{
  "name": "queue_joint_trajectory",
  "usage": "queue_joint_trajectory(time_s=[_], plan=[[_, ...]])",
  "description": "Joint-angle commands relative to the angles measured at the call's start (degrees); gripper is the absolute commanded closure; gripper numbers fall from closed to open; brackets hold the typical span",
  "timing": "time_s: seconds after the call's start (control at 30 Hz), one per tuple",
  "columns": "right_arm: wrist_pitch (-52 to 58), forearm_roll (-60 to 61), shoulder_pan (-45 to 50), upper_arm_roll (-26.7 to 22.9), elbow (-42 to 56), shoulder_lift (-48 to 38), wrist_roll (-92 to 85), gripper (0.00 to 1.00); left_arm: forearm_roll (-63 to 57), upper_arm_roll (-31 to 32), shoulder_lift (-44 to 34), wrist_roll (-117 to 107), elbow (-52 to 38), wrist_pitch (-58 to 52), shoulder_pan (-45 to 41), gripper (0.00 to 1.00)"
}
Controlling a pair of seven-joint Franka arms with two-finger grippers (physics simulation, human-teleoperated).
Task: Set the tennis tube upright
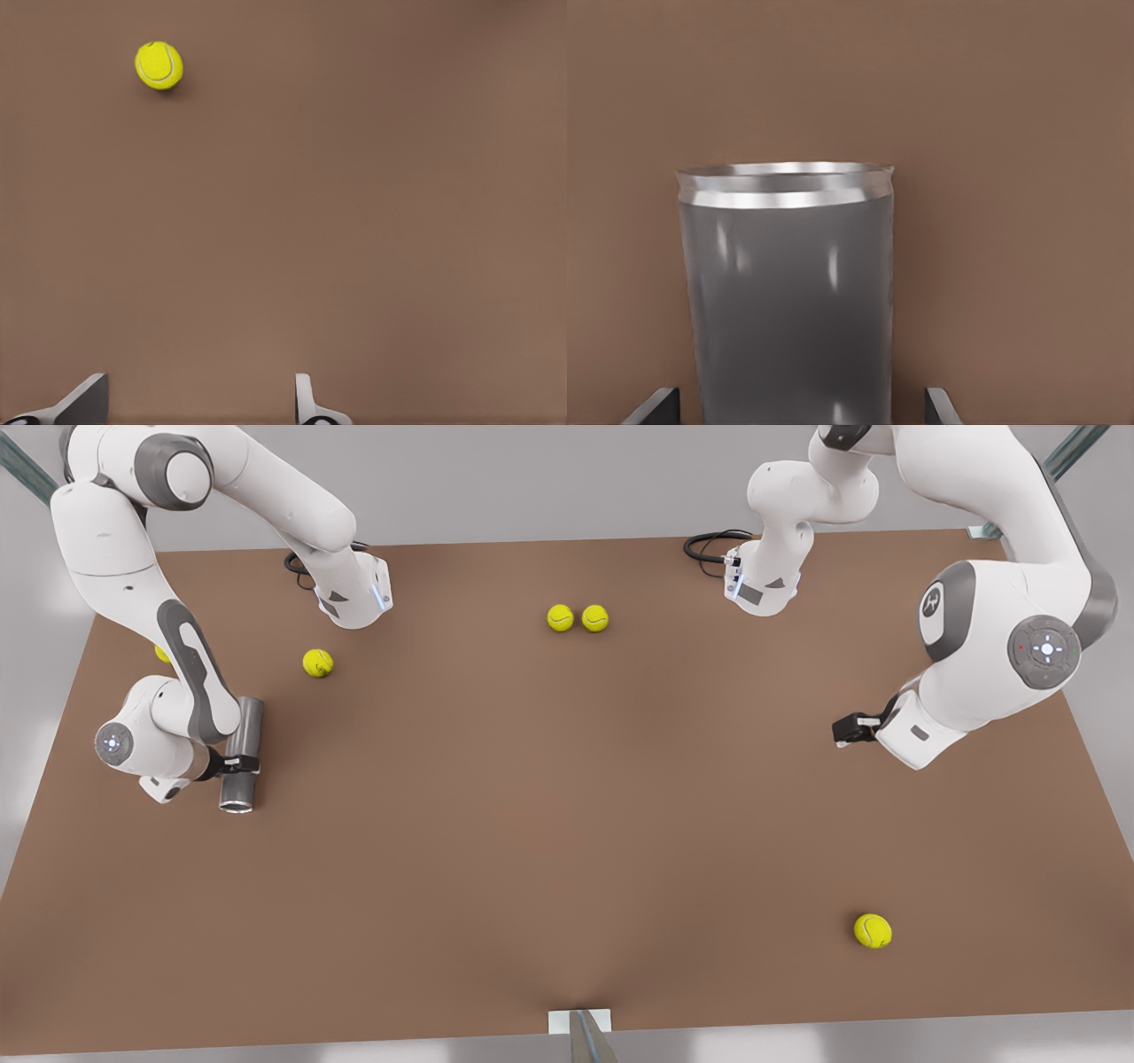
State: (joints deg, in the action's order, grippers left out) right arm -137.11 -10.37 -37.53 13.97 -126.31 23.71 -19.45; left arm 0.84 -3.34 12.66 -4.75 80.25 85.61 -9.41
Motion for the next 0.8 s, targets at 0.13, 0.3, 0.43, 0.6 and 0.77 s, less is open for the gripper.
queue_joint_trajectory(time_s=[0.13, 0.3, 0.43, 0.6, 0.77], plan=[[0.00, 0.00, -0.09, -0.08, 0.10, 0.64, -0.94, 0.00, 0.04, 0.00, 0.00, -0.09, 0.00, 0.00, 0.00, 0.00], [-0.79, 0.00, -0.09, -0.08, 0.18, 1.52, -1.02, 0.02, 0.04, 0.00, 0.35, -0.09, 0.00, -0.35, 0.00, 0.00], [-0.88, 0.00, -0.09, -0.08, 0.36, 2.04, -1.02, 0.02, 0.04, 0.00, 0.44, -0.18, 0.00, -0.53, 0.00, 0.00], [-0.88, 0.00, -0.09, 0.01, 0.36, 2.13, -2.34, 0.36, 0.04, 0.00, 0.44, -0.18, 0.00, -0.79, 0.00, 0.00], [-0.79, 0.00, 0.00, 0.01, 0.45, 2.04, -2.34, 0.36, 0.04, 0.00, 0.44, -0.35, 0.00, -1.05, 0.00, 0.00]])
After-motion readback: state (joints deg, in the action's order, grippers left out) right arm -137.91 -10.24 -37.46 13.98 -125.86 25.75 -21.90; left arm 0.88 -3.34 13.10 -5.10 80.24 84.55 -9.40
